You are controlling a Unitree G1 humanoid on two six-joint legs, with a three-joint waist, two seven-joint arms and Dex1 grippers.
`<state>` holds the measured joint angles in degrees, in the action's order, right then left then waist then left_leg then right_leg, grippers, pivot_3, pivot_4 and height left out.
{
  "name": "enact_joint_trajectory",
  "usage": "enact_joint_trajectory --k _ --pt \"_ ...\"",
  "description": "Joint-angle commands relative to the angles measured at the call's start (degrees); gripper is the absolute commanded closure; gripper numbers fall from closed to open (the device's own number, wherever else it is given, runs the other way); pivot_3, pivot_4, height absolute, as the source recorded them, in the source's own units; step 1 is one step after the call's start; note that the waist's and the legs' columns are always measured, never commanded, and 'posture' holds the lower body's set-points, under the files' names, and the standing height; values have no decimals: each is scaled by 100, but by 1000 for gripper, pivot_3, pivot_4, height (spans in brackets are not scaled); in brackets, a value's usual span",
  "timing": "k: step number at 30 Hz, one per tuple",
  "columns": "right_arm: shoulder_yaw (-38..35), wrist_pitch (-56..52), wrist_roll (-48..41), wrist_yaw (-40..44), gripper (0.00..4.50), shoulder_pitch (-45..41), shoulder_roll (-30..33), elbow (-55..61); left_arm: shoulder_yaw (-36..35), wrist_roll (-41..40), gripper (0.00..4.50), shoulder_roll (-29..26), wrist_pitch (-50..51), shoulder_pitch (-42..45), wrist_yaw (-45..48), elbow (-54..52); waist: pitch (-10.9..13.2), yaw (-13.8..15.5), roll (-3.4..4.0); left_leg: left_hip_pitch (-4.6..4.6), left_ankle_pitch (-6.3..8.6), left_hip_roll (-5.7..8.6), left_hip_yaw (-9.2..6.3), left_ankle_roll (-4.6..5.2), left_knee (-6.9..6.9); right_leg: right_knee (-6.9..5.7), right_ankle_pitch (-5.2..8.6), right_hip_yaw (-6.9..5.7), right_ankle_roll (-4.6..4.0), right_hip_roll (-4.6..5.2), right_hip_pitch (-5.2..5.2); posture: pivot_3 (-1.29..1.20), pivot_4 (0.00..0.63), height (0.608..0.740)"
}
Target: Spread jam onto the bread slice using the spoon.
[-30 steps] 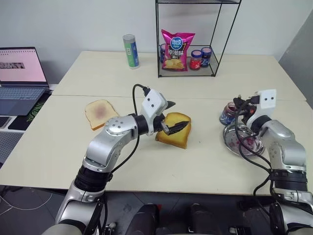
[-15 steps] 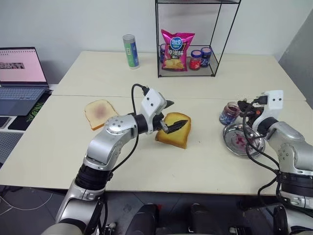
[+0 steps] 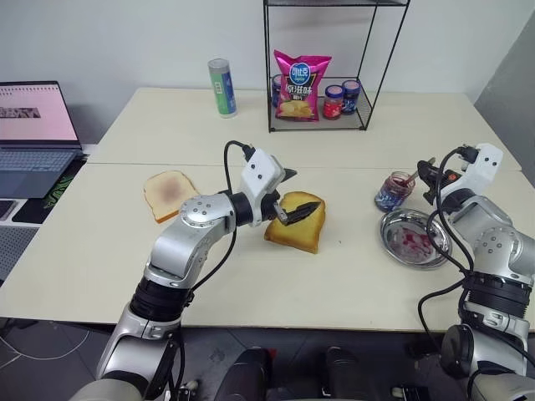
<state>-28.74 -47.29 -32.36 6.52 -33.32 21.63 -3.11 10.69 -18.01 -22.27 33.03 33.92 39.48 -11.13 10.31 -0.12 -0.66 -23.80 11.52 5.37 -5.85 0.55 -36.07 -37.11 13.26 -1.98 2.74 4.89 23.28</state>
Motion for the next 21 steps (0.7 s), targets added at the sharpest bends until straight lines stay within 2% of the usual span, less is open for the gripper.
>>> enact_joint_trajectory --k 1,21 --pt "-311 -158 -295 -177 4485 -201 73 224 -113 -8 0 13 -138 54 19 -96 0 0 0 0 0 0 0 0 0 0 0 0 0 0 0 0 150 740" --pt "-861 -758 -1390 -899 4485 -253 13 604 -54 54 0 53 -262 111 104 26 0 -1 0 -1 0 0 1 1 1 0 0 0 0 0 0 0 150 740"
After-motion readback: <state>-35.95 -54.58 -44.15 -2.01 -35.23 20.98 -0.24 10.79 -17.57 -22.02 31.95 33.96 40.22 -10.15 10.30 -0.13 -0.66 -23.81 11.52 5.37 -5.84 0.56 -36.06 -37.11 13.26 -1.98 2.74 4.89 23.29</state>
